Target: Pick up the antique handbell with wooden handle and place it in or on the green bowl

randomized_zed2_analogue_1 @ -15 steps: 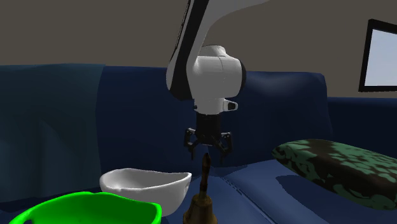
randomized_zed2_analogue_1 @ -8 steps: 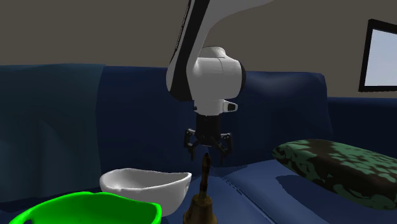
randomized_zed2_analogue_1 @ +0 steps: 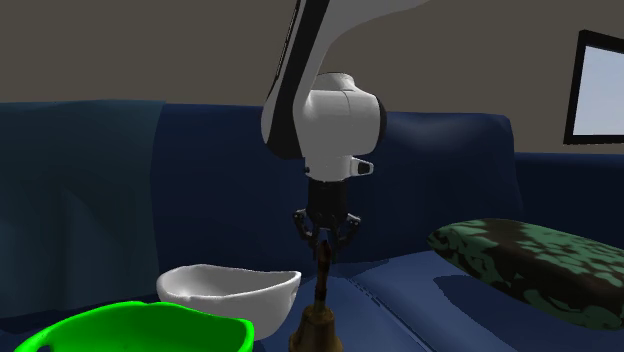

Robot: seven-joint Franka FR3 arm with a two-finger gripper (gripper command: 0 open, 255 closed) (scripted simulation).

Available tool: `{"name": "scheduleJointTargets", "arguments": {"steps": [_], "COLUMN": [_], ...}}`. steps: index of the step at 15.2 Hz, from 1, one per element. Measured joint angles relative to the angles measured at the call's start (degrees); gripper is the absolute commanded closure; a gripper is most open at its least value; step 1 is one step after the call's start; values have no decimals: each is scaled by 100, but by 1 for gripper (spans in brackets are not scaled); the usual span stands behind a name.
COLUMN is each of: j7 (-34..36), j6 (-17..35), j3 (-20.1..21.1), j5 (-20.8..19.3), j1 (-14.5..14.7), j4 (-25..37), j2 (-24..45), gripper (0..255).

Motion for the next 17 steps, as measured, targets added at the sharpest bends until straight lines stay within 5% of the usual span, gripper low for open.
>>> {"name": "scheduleJointTargets", "arguments": {"steps": [17], "j7": [-249], "j6": [-845], "j3": [200], "j5": [390], "j1": [-149], "j4": [237], "j2": [-649], "gripper": [255]}}
